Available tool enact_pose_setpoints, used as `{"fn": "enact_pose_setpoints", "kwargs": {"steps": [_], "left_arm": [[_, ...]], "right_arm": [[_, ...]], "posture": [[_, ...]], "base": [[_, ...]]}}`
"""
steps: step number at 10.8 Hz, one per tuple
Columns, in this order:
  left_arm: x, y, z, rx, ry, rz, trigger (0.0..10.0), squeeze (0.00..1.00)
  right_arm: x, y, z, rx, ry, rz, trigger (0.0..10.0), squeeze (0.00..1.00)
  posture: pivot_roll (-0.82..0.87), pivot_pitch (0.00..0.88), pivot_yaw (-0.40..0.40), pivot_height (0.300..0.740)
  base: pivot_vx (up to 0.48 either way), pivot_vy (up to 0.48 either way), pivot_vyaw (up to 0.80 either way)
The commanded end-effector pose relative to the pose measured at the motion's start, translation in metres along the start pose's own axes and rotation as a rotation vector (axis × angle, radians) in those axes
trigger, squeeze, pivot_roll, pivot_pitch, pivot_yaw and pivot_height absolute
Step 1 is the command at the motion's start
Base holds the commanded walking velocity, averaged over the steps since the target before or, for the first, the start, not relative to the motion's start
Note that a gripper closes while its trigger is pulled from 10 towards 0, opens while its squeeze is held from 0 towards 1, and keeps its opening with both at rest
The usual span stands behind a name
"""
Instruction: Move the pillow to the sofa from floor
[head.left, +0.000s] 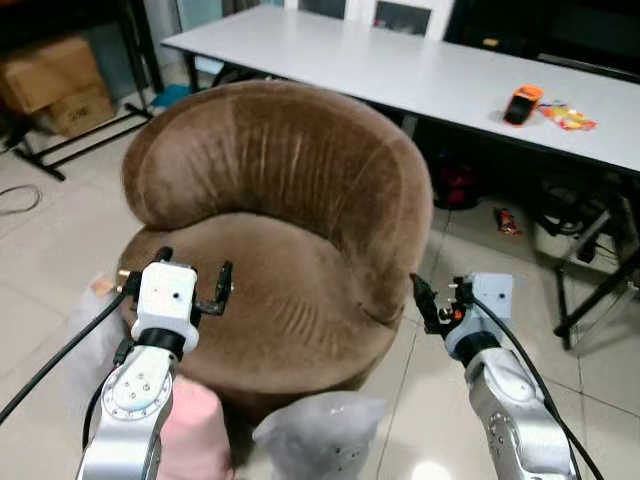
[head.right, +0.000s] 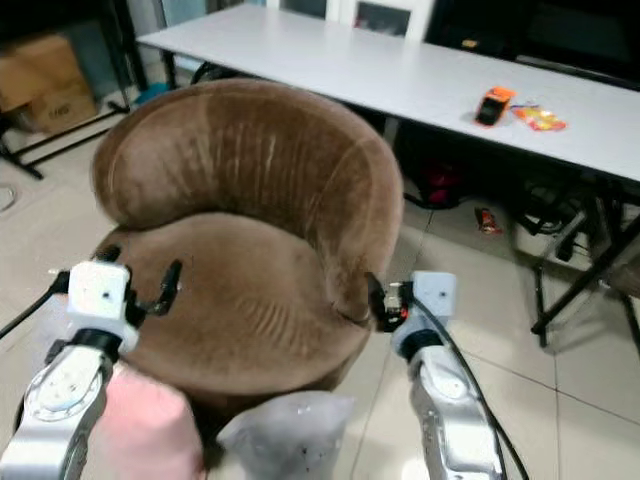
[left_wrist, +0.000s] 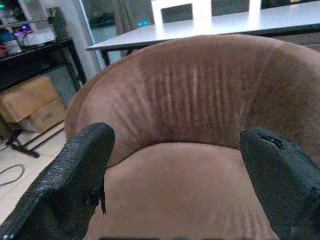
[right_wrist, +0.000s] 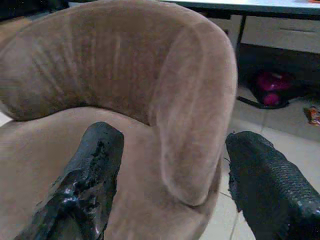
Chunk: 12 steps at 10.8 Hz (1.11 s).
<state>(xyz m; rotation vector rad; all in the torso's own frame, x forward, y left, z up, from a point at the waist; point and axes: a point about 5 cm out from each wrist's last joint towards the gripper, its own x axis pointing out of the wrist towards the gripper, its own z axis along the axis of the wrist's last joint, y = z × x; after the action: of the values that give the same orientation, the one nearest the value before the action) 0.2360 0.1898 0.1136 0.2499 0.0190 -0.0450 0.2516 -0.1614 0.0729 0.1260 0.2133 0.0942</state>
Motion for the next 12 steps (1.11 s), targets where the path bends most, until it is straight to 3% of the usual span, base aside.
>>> {"fn": "enact_pose_setpoints", "kwargs": {"steps": [1,5,6,9,10,12], "left_arm": [[0.0002,-0.0019,-0.0003,0.005,-0.001,-0.010,10.0,0.00],[0.0016,-0.0048,-0.0013,0.015,0.000,0.000,10.0,0.00],[0.0020,-0.0048,-0.0011,0.016,0.000,0.000,10.0,0.00],[0.0018,-0.0047,-0.0016,0.018,0.003,0.004,10.0,0.00],[0.0013,-0.0042,-0.0021,0.016,0.004,0.011,10.0,0.00],[-0.0004,-0.0044,-0.0017,0.003,-0.004,-0.002,10.0,0.00]], "right_arm": [[-0.0006,-0.0036,0.0016,0.003,-0.008,-0.010,10.0,0.00],[0.0014,-0.0037,0.0008,-0.001,0.001,-0.010,10.0,0.00],[0.0021,-0.0080,0.0020,-0.071,-0.010,-0.046,10.0,1.00],[0.0027,-0.0048,0.0042,-0.022,-0.031,0.004,10.0,1.00],[0.0033,-0.0053,0.0024,-0.072,-0.016,-0.024,10.0,1.00],[0.0042,-0.0027,0.0025,-0.038,-0.024,-0.007,10.0,1.00]], "posture": [[0.03,0.000,-0.044,0.680],[0.03,0.000,-0.049,0.616],[0.03,0.000,-0.050,0.601],[0.03,0.000,-0.053,0.592],[0.03,0.000,-0.056,0.592],[0.03,0.000,-0.059,0.592]], "base": [[0.000,0.000,0.00],[0.000,0.000,0.00],[0.000,0.000,0.00],[0.000,0.000,0.00],[0.000,0.000,0.00],[0.000,0.000,0.00]]}}
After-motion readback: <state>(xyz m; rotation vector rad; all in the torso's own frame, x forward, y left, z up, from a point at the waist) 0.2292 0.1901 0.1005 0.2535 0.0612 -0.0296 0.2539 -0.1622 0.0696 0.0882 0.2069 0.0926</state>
